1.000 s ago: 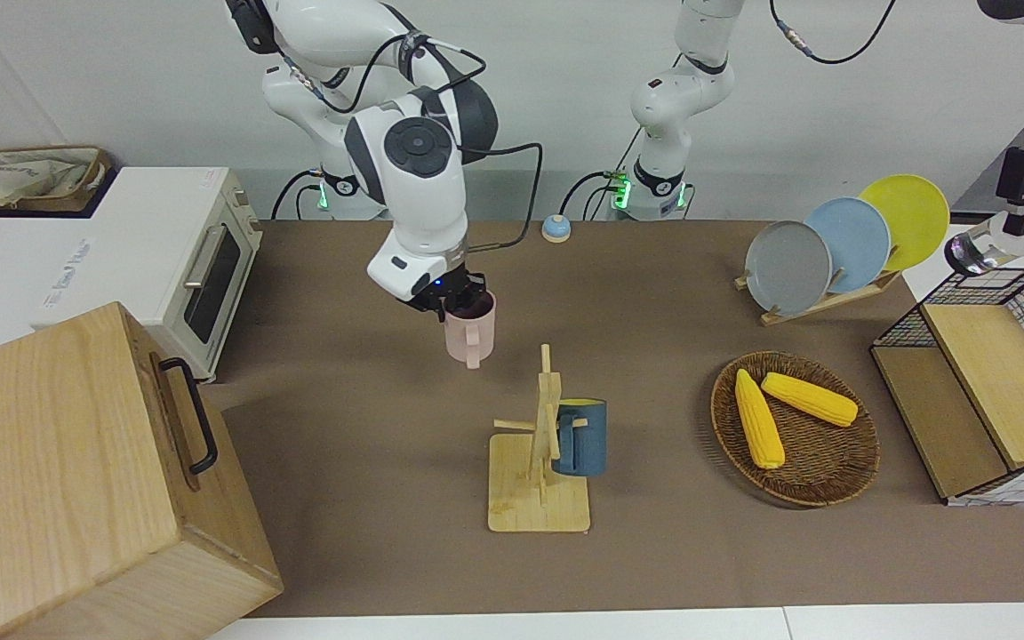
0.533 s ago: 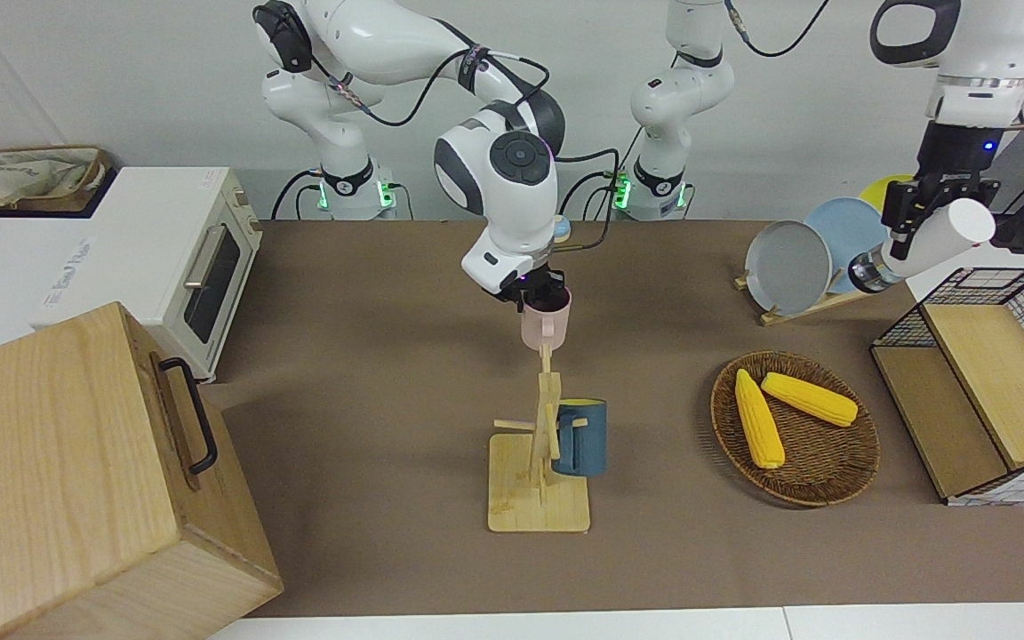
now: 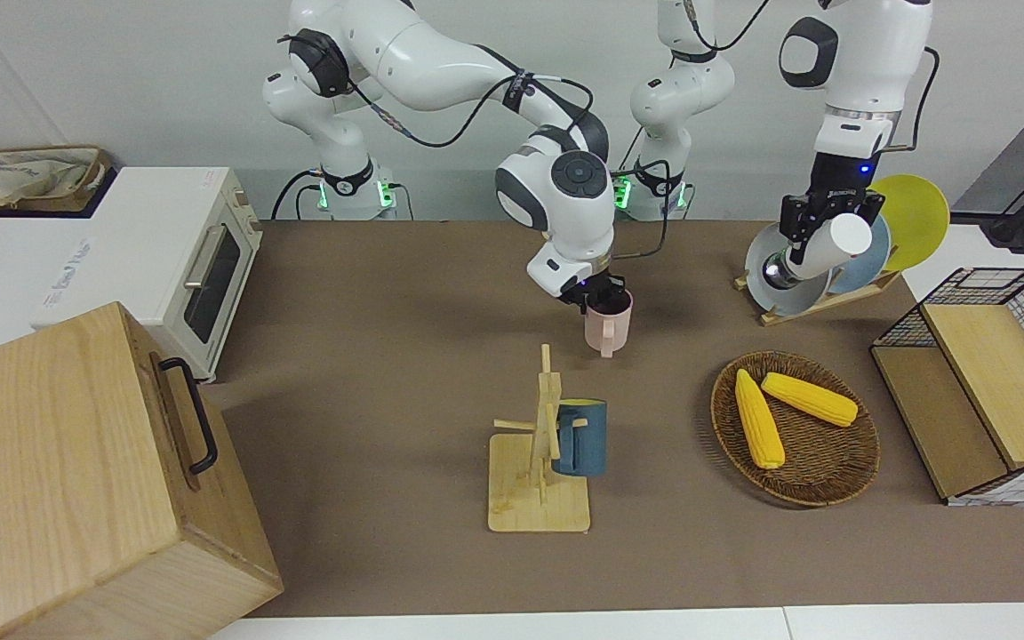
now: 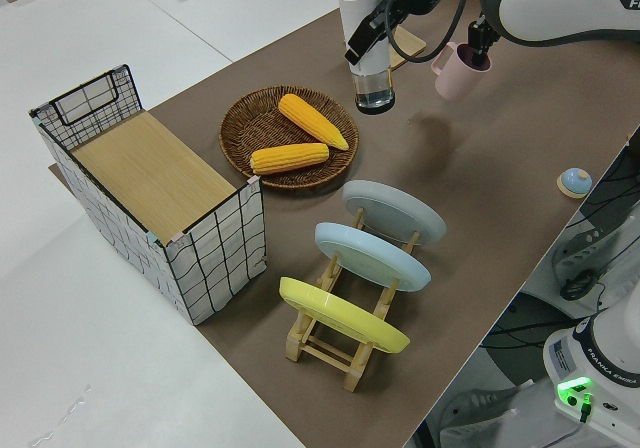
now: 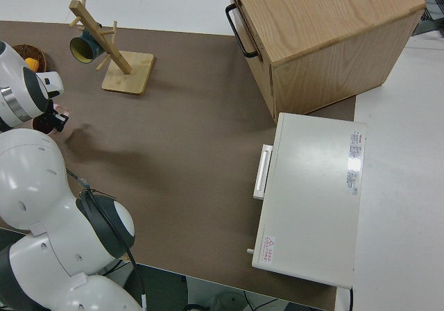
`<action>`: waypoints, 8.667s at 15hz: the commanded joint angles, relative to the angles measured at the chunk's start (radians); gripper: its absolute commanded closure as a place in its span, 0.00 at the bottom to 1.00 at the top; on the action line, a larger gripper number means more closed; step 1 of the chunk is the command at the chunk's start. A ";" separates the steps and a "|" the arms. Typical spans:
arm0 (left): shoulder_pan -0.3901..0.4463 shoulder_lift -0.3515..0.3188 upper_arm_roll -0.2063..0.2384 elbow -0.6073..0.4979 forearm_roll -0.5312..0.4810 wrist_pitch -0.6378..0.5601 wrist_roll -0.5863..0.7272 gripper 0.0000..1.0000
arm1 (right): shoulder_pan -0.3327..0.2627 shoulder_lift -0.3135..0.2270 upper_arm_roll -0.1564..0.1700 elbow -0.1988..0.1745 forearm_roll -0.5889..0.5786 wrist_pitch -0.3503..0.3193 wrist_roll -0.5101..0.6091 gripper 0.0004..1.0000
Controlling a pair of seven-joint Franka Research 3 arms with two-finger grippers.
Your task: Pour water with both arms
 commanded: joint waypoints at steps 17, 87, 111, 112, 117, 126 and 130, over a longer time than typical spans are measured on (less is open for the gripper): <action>-0.095 -0.102 0.009 -0.154 -0.087 0.021 0.003 1.00 | -0.085 -0.135 -0.003 0.041 0.025 -0.033 0.076 0.01; -0.400 0.032 -0.083 -0.202 -0.007 -0.068 -0.263 1.00 | -0.488 -0.527 -0.270 -0.002 0.016 -0.575 -0.640 0.01; -0.088 0.093 0.111 0.168 0.085 0.066 -0.055 1.00 | -0.490 -0.527 -0.270 -0.002 0.016 -0.575 -0.640 0.01; -0.039 0.116 0.109 0.217 0.085 0.066 -0.006 1.00 | -0.490 -0.527 -0.271 -0.002 0.016 -0.575 -0.640 0.01; 0.110 0.252 0.115 0.401 0.065 0.066 0.196 1.00 | -0.490 -0.527 -0.270 -0.002 0.016 -0.575 -0.640 0.01; 0.290 0.502 0.117 0.632 -0.188 0.084 0.558 1.00 | -0.490 -0.527 -0.271 -0.002 0.016 -0.575 -0.640 0.01; 0.293 0.571 0.138 0.636 -0.291 0.137 0.678 1.00 | -0.488 -0.527 -0.270 -0.002 0.016 -0.575 -0.640 0.01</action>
